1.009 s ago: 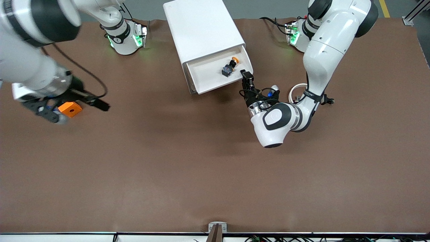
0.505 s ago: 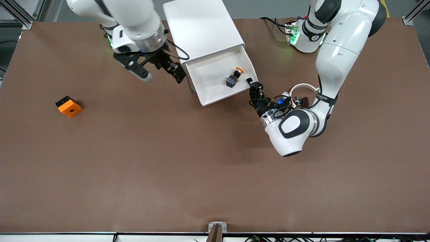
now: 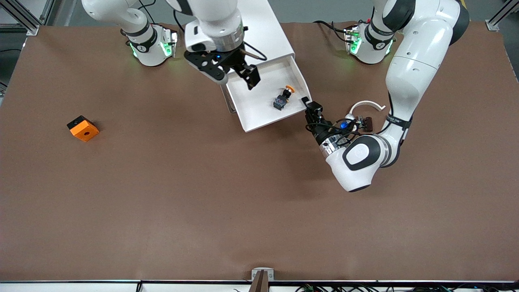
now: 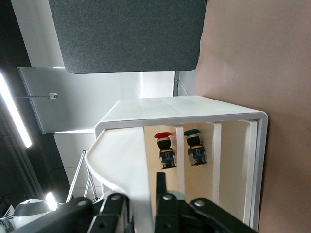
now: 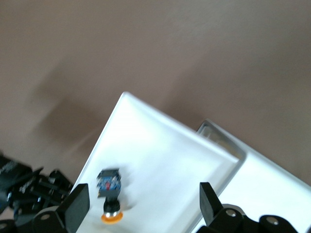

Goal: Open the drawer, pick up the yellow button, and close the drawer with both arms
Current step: 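Reach the right gripper into the open drawer above the button, then grasp the red button with the right gripper while the left gripper withdraws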

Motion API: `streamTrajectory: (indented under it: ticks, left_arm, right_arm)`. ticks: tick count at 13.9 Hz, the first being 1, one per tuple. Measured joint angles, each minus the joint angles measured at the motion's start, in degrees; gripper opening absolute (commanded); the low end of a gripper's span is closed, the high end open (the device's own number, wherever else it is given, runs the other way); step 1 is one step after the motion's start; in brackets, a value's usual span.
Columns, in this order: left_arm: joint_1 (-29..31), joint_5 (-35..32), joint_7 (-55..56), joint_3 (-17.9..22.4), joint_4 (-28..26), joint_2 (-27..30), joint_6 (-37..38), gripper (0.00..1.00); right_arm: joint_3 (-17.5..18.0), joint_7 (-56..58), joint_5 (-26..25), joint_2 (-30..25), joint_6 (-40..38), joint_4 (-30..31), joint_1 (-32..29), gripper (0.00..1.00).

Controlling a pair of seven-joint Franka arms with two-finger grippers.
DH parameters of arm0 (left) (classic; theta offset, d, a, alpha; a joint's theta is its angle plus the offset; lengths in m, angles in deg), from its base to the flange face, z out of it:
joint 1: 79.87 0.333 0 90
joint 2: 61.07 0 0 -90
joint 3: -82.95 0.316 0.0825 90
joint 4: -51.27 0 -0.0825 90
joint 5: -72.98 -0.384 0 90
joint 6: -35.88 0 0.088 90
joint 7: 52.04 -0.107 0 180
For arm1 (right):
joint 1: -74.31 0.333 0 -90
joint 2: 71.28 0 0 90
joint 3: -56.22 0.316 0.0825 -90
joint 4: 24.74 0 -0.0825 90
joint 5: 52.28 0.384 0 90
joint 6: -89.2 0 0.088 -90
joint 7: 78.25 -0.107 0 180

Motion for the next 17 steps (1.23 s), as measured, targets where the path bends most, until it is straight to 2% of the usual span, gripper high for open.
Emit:
streamTrajectory:
  ticks: [3, 8, 11, 14, 17]
  left_arm:
    - [-0.01, 0.0, 0.0, 0.0, 0.14, 0.0, 0.0, 1.0]
    - [0.03, 0.0, -4.03, -0.01, 2.72, 0.07, 0.01, 1.0]
    - [0.2, -1.92, -12.98, -0.01, 4.44, 0.3, 0.04, 1.0]
    - [0.53, -7.39, -25.14, 0.0, 6.24, 0.41, -0.58, 1.0]
    - [0.79, -14.28, -39.11, 0.25, 7.51, 1.27, -6.81, 1.0]
  right_arm:
    - [-0.05, -3.27, -3.17, 3.62, 3.2, -0.91, 4.82, 1.0]
    - [-0.22, -8.3, -5.64, 14.31, 4.68, -6.86, 9.59, 1.0]
    - [-0.33, -8.64, -5.66, 17.54, 5.95, -8.8, 9.81, 1.0]
    - [-0.41, -8.65, -5.66, 19.94, 8.15, -9.06, 9.82, 1.0]
    - [-0.49, -8.67, -5.66, 22.08, 9.54, -9.1, 9.83, 1.0]
